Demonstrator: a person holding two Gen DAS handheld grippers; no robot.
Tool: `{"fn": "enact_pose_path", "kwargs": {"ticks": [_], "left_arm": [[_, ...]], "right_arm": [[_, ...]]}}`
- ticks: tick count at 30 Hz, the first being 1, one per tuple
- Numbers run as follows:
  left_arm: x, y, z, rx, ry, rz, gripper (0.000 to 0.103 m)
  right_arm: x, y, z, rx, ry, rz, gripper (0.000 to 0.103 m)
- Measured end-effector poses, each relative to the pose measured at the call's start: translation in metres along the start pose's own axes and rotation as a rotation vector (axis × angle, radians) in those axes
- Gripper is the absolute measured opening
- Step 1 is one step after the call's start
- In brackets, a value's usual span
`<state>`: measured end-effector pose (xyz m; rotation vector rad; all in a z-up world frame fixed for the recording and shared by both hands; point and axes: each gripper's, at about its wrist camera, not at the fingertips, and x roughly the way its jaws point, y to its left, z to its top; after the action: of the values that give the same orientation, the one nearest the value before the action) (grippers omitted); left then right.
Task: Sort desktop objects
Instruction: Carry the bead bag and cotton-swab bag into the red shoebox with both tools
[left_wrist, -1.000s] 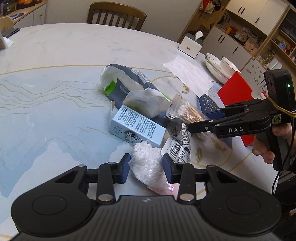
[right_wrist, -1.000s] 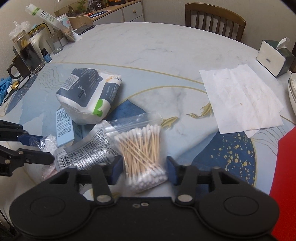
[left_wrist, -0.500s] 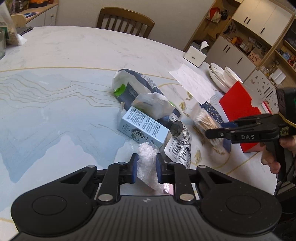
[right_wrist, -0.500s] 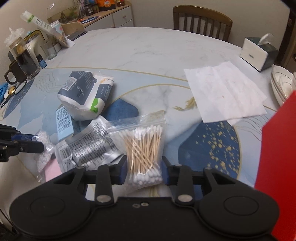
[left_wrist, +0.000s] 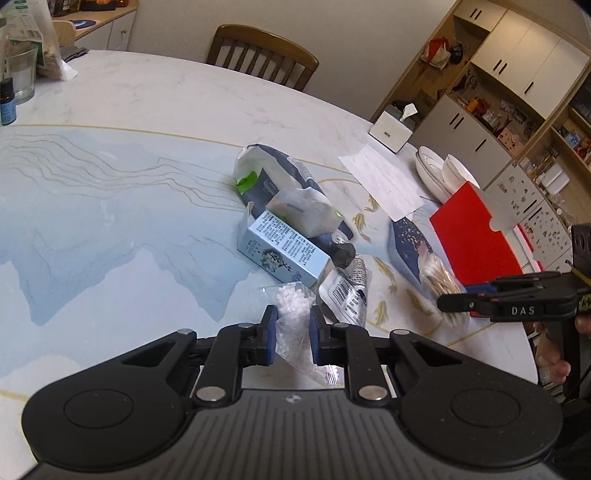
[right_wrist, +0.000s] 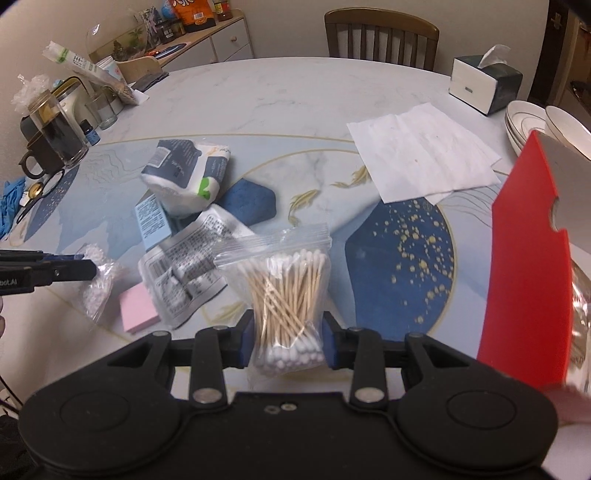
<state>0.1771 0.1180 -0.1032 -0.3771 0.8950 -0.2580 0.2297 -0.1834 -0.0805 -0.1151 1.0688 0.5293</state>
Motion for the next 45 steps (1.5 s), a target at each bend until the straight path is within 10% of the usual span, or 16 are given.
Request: {"fn": "enact_pose_path", "kwargs": {"ticks": [45], "left_arm": [[0.045,-0.206,0.037,0.194,-0.070,-0.100,0.016]], "right_arm": [[-0.133,-0.163,-0.007,0.126,-0.248,-0.052,0.033]]}}
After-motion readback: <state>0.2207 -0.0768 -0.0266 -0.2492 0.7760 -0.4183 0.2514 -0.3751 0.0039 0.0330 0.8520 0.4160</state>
